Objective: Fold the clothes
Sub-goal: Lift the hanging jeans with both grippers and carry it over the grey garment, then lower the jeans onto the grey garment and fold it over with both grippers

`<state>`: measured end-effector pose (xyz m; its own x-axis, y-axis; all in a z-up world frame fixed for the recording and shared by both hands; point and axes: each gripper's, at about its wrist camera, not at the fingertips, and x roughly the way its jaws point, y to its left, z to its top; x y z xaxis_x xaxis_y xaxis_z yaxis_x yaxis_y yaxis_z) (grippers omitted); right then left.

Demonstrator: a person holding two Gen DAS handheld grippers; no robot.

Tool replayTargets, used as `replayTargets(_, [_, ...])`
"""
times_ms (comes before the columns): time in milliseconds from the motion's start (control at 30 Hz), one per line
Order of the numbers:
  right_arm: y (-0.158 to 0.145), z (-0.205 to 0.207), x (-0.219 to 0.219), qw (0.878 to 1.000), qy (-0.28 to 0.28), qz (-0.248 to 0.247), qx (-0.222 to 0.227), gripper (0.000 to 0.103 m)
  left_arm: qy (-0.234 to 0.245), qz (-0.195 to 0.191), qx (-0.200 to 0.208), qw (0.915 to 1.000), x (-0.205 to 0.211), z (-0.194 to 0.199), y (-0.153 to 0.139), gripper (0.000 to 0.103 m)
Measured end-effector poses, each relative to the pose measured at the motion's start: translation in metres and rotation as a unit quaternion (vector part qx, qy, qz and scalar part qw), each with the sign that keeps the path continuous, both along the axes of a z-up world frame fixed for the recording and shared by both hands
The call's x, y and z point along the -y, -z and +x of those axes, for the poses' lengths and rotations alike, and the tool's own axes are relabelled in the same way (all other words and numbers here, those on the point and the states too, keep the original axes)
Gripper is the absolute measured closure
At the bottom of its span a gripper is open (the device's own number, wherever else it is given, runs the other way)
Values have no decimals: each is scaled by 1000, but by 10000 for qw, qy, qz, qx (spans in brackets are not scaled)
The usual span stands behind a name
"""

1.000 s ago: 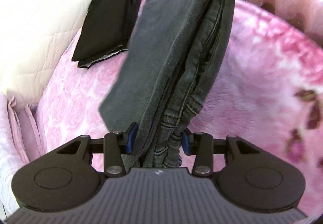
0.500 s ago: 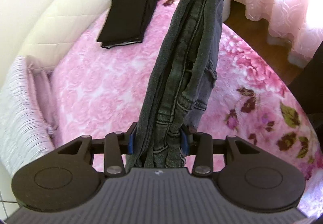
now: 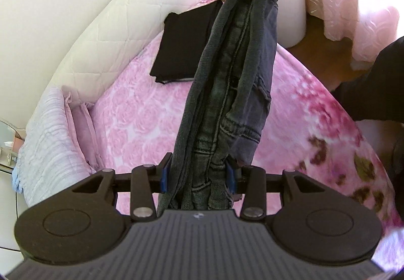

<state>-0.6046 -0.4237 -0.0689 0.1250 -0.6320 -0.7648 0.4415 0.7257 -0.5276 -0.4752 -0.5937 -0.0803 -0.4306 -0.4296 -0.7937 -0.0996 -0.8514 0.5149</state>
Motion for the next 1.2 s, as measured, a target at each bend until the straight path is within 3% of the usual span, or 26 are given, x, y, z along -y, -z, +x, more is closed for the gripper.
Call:
replayTargets(167, [3, -80, 48, 9993, -312, -189, -23, 83, -210, -53, -70, 9997, 27, -86, 6, 65])
replayTargets(400, [13, -221, 166, 9948, -711, -702, -183, 82, -735, -300, -293, 9964, 96, -245, 9, 65])
replayTargets(600, [59, -323, 256, 9846, -740, -1523, -436, 81, -906, -871, -588, 9903, 138, -351, 75, 66])
replayTargets(667, [100, -346, 271, 9864, -593, -1444, -519, 81, -867, -826, -449, 9918, 142, -378, 130, 66])
replayTargets(800, [206, -367, 275, 9953, -465, -454, -722, 81, -602, -234, 331, 9974, 136, -408, 238, 63])
replayTargets(867, [234, -374, 269, 9961, -479, -178, -724, 78, -513, -252, 333, 9978, 130, -405, 254, 62])
replayTargets(1033, [238, -392, 254, 9962, -512, -346, -617, 67, -295, -284, 286, 9988, 130, -398, 257, 61])
replayTargets(1200, [237, -391, 255, 9980, -279, 28, -558, 66, -213, -101, 410, 9989, 140, -398, 254, 59])
